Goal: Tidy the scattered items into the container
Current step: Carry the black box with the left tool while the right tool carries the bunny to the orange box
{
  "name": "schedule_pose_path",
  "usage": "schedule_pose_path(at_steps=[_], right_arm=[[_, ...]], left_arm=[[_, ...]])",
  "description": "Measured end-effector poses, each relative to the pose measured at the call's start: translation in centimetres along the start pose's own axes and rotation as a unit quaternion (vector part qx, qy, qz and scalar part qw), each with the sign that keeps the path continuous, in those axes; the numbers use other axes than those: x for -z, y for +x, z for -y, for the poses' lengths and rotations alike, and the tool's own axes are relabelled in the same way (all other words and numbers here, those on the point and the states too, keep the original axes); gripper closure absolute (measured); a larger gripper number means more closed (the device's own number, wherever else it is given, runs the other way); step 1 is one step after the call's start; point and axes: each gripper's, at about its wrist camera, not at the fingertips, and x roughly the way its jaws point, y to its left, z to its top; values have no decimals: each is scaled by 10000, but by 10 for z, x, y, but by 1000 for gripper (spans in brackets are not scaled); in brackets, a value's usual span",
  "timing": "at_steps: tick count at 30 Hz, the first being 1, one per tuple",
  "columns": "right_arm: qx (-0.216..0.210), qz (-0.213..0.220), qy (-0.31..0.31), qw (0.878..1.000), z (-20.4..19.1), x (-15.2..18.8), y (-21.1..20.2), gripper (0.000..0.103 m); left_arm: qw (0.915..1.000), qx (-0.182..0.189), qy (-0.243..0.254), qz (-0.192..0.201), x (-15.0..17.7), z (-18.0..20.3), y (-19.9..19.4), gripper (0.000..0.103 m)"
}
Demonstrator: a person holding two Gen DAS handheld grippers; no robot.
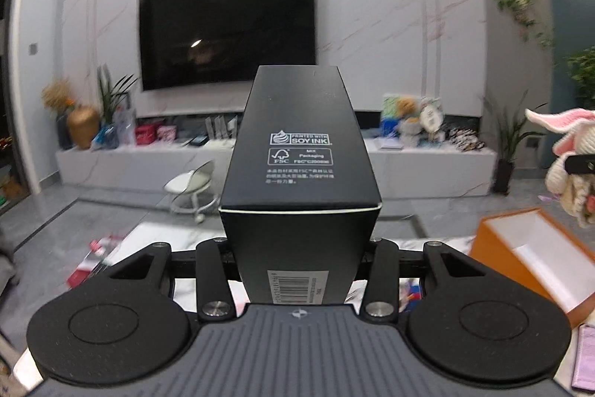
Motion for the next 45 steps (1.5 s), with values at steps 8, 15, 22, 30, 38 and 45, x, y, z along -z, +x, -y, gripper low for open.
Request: schedule_pose_path(at_steps=[8,15,22,30,38,45], right_arm=[[295,298,330,9986,45,-6,-18,49],[596,180,823,9947,95,10,-14,48],[824,-128,1191,9894,130,35,2,49],[921,-430,1689,9804,168,62,19,48],[844,-952,1928,9730,188,89,63,48],[919,-1540,1970,9638,204,114,101,49]], left_arm=[[9973,565,415,233,-26,67,16,53],[9892,1230,771,192,-41,142,46,53],[9790,1808,940,59,-44,204,77,53],[9707,2150,1052,-214,-44,252,116,53],[9625,2368,1131,-683,-18,284,154,53],[9531,2499,1349,-1048,-3,307,185,53]])
